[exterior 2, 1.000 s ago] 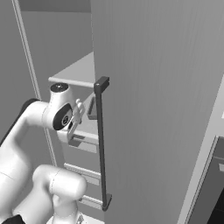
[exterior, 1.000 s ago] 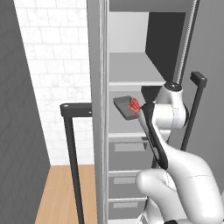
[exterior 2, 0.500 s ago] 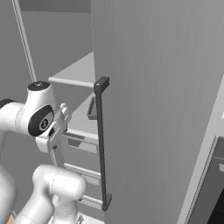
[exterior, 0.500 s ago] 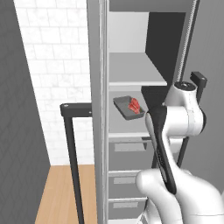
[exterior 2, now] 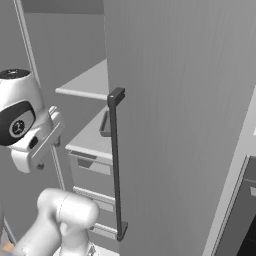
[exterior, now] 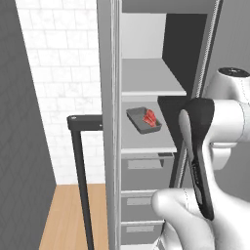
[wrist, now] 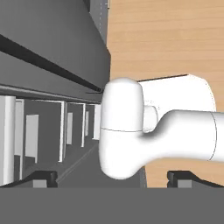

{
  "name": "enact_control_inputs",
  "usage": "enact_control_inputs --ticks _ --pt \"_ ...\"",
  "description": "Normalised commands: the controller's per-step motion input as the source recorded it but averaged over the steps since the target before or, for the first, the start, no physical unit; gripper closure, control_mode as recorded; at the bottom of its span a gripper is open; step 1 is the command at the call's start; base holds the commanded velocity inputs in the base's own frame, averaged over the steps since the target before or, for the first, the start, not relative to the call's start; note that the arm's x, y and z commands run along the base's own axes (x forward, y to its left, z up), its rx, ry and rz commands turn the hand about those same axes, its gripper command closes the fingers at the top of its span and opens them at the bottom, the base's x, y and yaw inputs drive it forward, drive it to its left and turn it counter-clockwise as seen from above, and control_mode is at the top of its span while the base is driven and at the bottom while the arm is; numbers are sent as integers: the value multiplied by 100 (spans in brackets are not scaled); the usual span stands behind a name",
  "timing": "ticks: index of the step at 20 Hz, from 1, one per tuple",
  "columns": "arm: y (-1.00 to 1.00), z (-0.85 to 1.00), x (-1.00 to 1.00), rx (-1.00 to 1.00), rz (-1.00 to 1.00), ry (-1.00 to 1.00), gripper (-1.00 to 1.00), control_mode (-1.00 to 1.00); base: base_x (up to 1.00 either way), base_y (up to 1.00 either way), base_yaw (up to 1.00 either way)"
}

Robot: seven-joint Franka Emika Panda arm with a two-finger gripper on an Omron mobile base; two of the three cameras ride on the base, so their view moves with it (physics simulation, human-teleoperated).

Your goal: Take the meat container that has the steak and place it on the second highest rack of the freezer. Then take the vegetable container that has the avocado and bell pepper and place it on the highest rack of the freezer.

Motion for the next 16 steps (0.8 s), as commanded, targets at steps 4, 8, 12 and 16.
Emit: enact_control_inputs --ticks 4,8,12,16 --pt "-27 44 -56 0 1 0 -100 -100 0 0 0" --pt "-21 6 -12 0 5 0 -100 -100 0 0 0" --pt "-9 -1 -11 0 5 0 -100 -100 0 0 0" --pt "0 0 -13 -2 0 0 -100 -100 0 0 0"
